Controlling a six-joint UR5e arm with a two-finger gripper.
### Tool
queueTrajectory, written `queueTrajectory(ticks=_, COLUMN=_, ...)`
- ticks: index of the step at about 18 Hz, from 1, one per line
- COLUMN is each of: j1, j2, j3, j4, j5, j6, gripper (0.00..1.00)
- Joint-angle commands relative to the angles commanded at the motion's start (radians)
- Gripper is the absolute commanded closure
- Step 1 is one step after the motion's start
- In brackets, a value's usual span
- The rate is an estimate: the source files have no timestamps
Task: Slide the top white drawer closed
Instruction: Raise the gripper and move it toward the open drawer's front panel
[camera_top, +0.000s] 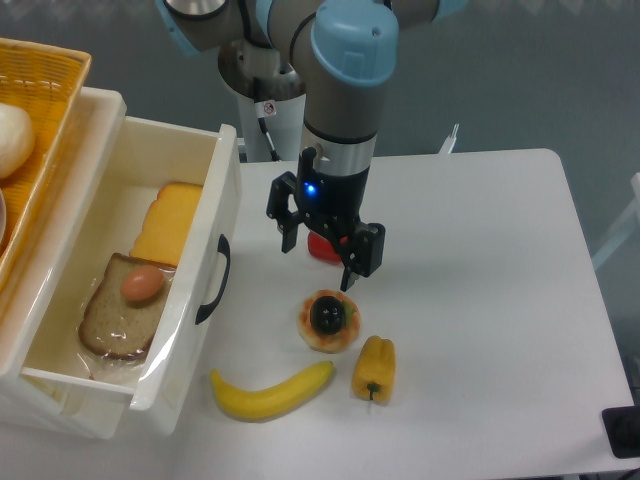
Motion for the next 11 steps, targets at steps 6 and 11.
queueTrajectory(ticks=6, j1=0.0, j2=-0.021, j3=0.015, j4=0.003, j5=0.046, j6=-0.002, gripper=0.0)
queueTrajectory(ticks=11, j1=0.02, j2=-0.038, j3=0.015, j4=0.006, j5=0.054, j6=-0.133, gripper=0.0)
